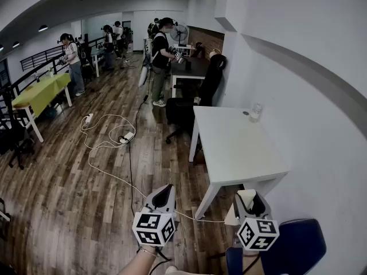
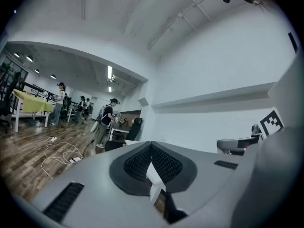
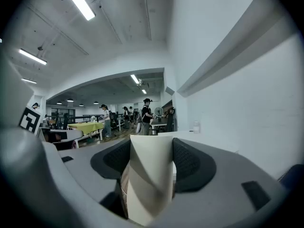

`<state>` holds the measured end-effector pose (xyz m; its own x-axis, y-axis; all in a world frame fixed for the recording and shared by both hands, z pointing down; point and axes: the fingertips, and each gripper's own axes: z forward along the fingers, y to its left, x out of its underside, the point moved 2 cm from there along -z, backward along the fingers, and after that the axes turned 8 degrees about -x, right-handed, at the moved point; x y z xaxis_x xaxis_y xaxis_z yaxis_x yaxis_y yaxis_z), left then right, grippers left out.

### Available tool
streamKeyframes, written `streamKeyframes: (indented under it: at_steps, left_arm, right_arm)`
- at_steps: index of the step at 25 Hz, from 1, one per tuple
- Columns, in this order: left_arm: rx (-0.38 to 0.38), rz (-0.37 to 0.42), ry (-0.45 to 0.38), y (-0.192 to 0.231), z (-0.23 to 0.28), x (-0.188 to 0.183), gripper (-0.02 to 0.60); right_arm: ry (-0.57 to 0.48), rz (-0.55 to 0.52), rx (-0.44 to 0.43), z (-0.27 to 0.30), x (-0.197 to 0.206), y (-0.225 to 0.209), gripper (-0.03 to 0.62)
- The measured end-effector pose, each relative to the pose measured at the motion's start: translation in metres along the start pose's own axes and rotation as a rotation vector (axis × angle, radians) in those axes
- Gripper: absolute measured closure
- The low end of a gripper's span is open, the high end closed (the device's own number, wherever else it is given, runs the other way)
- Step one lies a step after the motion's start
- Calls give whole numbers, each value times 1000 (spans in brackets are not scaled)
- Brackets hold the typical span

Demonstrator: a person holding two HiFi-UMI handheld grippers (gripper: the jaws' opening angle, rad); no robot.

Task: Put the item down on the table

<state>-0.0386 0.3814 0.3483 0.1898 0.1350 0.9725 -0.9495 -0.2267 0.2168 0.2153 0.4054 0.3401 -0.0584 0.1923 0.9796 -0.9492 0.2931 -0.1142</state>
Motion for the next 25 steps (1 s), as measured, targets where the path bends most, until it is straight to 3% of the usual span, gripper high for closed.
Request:
streamKeyframes:
  at_steps: [16,25]
  left_arm:
    - [14,-4,16,19,14,3,565]
    - [-13,12,47,37,23,15,565]
  right_arm:
    - [15,-7,-3,17,2,16,299]
    - [24,40,-20,43,12,16,299]
